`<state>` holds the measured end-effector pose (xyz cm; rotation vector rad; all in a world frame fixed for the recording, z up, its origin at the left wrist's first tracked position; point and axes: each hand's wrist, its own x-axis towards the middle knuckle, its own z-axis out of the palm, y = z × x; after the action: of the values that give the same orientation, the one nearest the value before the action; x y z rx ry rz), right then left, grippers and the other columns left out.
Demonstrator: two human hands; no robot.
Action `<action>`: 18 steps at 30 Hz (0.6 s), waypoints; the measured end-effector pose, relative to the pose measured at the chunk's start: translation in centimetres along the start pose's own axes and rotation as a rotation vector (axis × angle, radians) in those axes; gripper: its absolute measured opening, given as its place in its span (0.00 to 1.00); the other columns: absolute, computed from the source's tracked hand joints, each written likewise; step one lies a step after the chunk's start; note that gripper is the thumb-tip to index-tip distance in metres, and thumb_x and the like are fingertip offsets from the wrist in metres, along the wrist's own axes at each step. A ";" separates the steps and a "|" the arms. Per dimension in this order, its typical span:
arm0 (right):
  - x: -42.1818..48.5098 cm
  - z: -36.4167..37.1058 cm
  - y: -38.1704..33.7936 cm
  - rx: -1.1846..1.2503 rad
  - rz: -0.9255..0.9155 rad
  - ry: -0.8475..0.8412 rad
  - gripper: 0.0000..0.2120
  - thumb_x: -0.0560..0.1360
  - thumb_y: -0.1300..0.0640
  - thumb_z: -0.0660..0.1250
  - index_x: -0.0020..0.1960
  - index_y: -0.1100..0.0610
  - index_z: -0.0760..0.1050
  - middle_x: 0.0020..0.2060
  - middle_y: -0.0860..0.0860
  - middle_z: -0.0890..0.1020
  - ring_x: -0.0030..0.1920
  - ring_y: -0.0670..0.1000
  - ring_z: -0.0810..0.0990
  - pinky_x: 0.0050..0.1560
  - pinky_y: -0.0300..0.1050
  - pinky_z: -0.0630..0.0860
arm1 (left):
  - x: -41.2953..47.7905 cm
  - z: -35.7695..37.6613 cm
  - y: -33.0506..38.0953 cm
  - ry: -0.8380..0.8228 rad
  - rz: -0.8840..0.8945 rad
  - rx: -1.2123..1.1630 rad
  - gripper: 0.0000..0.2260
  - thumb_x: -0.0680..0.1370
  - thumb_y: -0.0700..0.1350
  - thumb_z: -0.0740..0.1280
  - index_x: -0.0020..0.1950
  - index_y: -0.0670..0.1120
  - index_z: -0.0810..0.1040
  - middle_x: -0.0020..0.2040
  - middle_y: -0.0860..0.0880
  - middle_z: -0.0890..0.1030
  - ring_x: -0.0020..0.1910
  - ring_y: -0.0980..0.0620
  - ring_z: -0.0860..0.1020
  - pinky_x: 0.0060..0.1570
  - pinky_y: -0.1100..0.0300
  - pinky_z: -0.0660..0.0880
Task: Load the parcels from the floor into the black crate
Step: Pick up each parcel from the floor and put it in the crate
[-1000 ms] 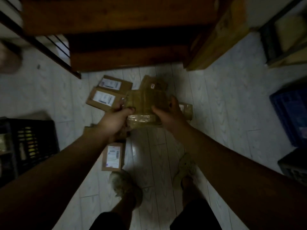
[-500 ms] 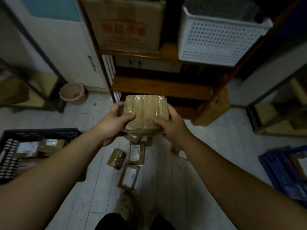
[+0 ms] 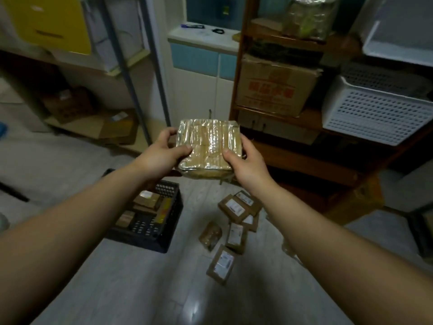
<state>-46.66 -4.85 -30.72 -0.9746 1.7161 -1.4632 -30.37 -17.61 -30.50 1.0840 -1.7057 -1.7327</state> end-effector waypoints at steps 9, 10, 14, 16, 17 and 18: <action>-1.3 18.6 0.3 -0.173 0.023 0.009 0.47 0.69 0.47 0.73 0.74 0.36 0.42 0.69 0.47 0.59 0.59 0.45 0.66 0.57 0.43 0.68 | -2.3 -16.8 -2.5 -0.020 -0.048 0.100 0.17 0.75 0.46 0.67 0.60 0.59 0.68 0.53 0.51 0.79 0.44 0.49 0.83 0.38 0.53 0.80; -1.3 19.6 0.4 -0.226 0.016 -0.032 0.51 0.66 0.47 0.75 0.73 0.35 0.40 0.68 0.46 0.57 0.58 0.44 0.64 0.56 0.42 0.66 | -2.4 -17.7 -2.8 -0.012 -0.065 0.103 0.18 0.75 0.45 0.66 0.62 0.58 0.67 0.53 0.50 0.78 0.44 0.48 0.83 0.39 0.52 0.80; 0.4 22.7 1.0 -0.333 0.004 -0.143 0.59 0.63 0.48 0.78 0.72 0.35 0.34 0.70 0.45 0.54 0.60 0.43 0.61 0.58 0.39 0.61 | -1.5 -21.0 -3.8 -0.006 -0.128 0.077 0.19 0.77 0.42 0.64 0.66 0.55 0.64 0.51 0.49 0.78 0.43 0.47 0.82 0.33 0.56 0.79; 1.9 24.4 1.5 -0.427 -0.014 -0.211 0.60 0.63 0.48 0.78 0.71 0.34 0.31 0.71 0.46 0.52 0.61 0.44 0.60 0.58 0.39 0.61 | -0.5 -22.8 -4.3 0.001 -0.142 0.112 0.20 0.78 0.42 0.63 0.67 0.54 0.63 0.50 0.50 0.77 0.43 0.48 0.81 0.31 0.57 0.78; 2.7 25.4 1.8 -0.482 -0.025 -0.253 0.61 0.63 0.47 0.78 0.69 0.32 0.29 0.72 0.46 0.49 0.64 0.46 0.60 0.59 0.39 0.60 | 0.2 -23.7 -4.6 0.004 -0.148 0.145 0.20 0.78 0.43 0.63 0.68 0.54 0.62 0.50 0.51 0.77 0.44 0.49 0.81 0.32 0.57 0.78; 3.7 26.4 2.2 -0.534 -0.037 -0.295 0.61 0.62 0.45 0.77 0.67 0.30 0.27 0.73 0.45 0.45 0.68 0.49 0.59 0.60 0.39 0.59 | 1.0 -24.7 -4.8 0.007 -0.156 0.177 0.21 0.79 0.44 0.62 0.69 0.55 0.60 0.50 0.51 0.76 0.45 0.49 0.80 0.34 0.56 0.78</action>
<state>-26.01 -20.68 -36.83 -1.4236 1.9023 -0.8303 -10.37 -32.67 -33.19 1.3314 -1.8414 -1.6908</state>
